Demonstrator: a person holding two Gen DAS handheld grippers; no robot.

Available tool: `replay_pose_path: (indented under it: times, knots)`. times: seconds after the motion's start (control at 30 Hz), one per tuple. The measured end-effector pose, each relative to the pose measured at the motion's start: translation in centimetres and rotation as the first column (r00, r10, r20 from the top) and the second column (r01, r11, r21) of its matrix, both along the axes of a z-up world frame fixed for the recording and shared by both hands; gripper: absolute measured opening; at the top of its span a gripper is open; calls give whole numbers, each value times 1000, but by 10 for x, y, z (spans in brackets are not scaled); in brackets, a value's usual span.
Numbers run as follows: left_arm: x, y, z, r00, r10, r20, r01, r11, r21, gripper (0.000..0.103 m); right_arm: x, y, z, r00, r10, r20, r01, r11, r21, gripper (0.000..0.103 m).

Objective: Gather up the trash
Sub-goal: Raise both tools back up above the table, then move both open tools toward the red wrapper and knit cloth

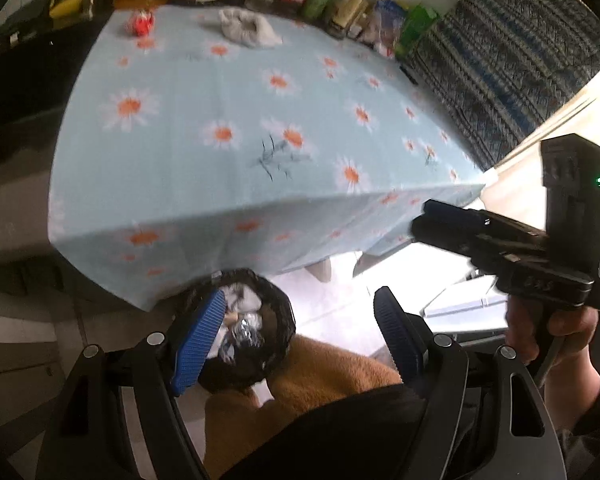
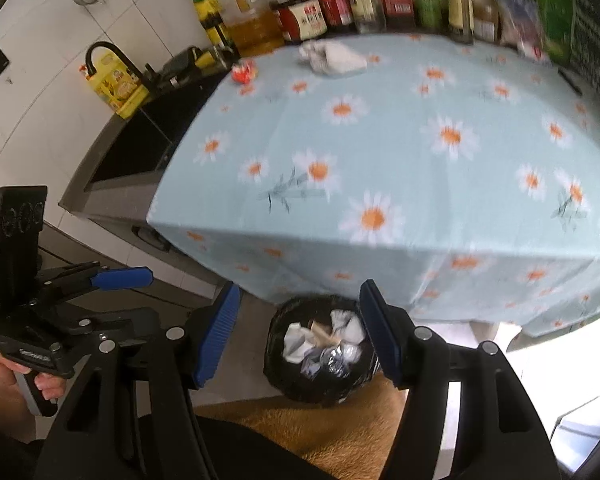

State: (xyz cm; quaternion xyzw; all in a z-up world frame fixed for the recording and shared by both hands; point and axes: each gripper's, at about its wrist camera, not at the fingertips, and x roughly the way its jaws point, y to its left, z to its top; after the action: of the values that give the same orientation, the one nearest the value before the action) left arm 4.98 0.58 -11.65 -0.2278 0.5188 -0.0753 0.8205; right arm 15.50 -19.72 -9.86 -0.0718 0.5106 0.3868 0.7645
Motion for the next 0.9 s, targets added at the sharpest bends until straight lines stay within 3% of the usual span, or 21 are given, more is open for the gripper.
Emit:
replay_pose_path:
  times: [0.2, 0.4, 0.6, 0.9]
  knots:
    - [14, 14, 7, 998, 54, 15, -54, 998, 24, 74, 31, 7, 31, 997, 28, 77, -31, 999, 36, 68]
    - [40, 32, 21, 994, 104, 40, -106, 992, 64, 74, 67, 26, 36, 993, 56, 99, -61, 997, 49, 68]
    - [76, 53, 36, 986, 157, 65, -163, 981, 103, 74, 114, 50, 27, 992, 85, 96, -89, 995, 40, 68]
    - [129, 83, 23, 977, 214, 12, -213, 966, 146, 74, 176, 76, 2, 992, 115, 52, -116, 993, 22, 68]
